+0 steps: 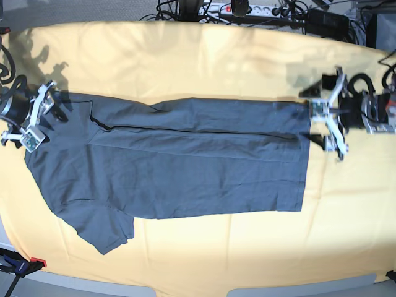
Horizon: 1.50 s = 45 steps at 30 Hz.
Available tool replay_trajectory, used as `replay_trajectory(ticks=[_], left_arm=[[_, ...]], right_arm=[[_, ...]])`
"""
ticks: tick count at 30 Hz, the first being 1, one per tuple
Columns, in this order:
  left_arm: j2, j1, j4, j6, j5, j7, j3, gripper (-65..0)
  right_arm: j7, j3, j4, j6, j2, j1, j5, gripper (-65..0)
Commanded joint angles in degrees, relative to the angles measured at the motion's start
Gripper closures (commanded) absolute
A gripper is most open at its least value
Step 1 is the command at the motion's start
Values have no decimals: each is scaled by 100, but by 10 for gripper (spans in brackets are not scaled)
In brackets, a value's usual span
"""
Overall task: Fold the T-shirt properly
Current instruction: 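Fold the grasped shirt edge over onto the shirt body with both grippers, then release the fold and pull the shirt back toward the arms with both grippers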
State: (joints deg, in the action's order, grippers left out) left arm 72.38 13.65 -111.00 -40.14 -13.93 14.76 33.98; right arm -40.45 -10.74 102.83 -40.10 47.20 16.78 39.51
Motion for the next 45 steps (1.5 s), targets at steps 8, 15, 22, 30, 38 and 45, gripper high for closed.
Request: replay_trajectory(ticks=[8, 15, 22, 30, 38, 45], left_arm=[[94, -807, -31, 14, 1377, -345, -74, -479], [-31, -916, 162, 800, 2234, -549, -74, -479], [-442, -911, 647, 979, 2404, -638, -74, -479], [-588, -852, 1027, 1268, 2973, -1095, -74, -479], [-682, -560, 1202, 1593, 2997, -1095, -74, -479], [-686, -535, 1202, 1582, 2483, -1115, -74, -200]], right_arm=[[28, -76, 66, 10, 138, 55, 76, -402], [26, -76, 66, 10, 138, 55, 76, -402], [26, -76, 66, 10, 138, 55, 76, -402], [26, -76, 66, 10, 138, 55, 79, -402], [-20, -76, 66, 10, 138, 57, 81, -402], [-83, -76, 66, 10, 138, 55, 79, -402]])
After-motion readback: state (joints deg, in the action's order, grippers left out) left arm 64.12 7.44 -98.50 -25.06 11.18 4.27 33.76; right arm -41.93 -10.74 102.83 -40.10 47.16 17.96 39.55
